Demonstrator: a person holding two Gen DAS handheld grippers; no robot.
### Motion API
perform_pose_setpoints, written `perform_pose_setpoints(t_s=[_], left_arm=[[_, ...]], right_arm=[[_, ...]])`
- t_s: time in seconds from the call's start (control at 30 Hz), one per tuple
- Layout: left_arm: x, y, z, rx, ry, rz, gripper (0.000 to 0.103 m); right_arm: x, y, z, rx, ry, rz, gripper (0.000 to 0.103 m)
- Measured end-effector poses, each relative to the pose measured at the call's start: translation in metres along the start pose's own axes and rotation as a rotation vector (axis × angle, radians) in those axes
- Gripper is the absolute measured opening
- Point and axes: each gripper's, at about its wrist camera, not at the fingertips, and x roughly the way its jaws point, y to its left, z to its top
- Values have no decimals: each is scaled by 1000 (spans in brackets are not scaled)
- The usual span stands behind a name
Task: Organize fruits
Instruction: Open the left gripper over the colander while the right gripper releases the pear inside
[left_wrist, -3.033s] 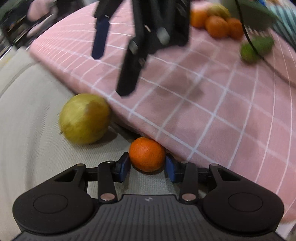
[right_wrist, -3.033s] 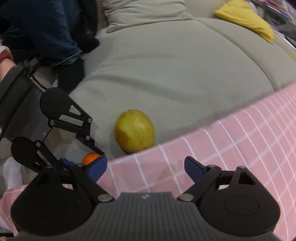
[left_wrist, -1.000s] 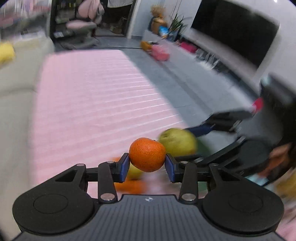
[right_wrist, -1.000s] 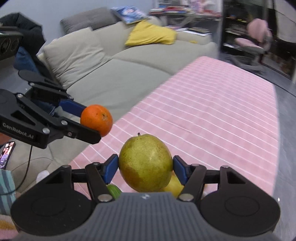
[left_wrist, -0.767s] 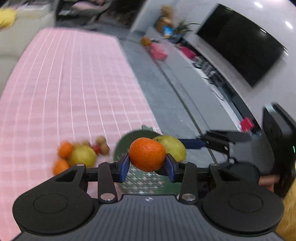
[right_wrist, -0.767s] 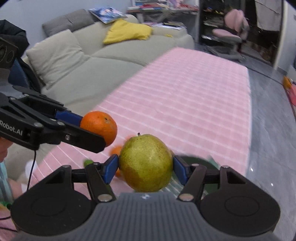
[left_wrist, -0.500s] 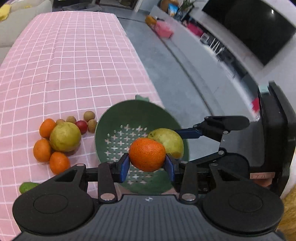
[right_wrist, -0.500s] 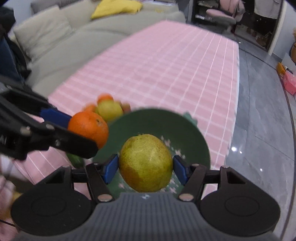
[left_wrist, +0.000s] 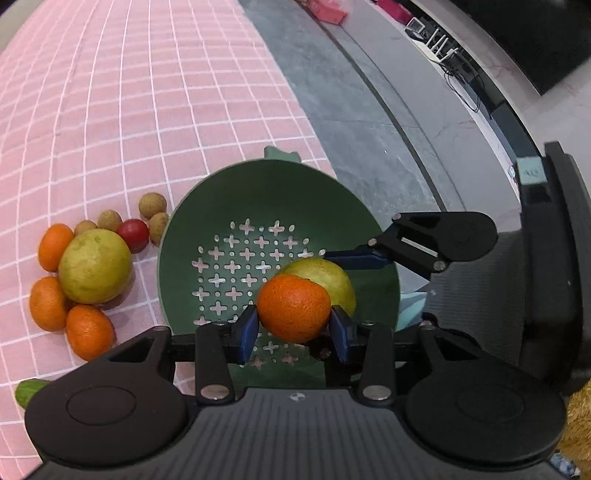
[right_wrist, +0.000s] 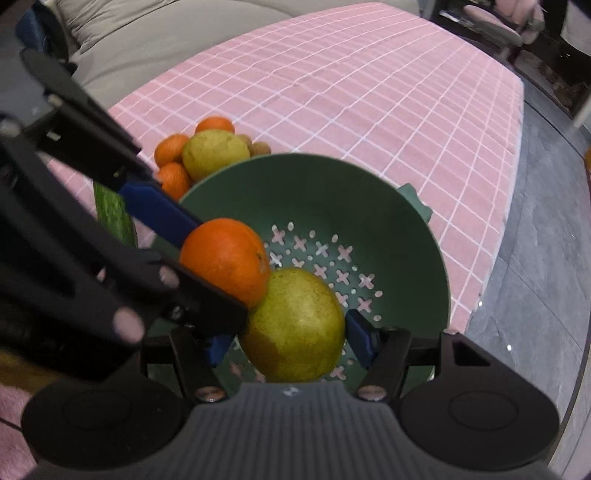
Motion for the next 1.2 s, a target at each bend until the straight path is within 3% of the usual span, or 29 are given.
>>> perform_pose_setpoints(t_s=[0.17,0.47,0.83,1.03,1.2], left_arm=[[18,2,2,27,42,88,46],[40,6,-1,38,113,105,47],[49,-6,-2,102,115,169,48],[44,-5,-5,112,96,177,64],[31,-10,-6,119,75,169,66]], right_arm=[[9,-3,-4,-12,31,-14,61],[27,-2,-8,-23,78,-28,61],[34,0,-10,1,76,-41,63],[26,5,-10,-4,67,-72,69],[15,5,-10,-2,64,-86,82]])
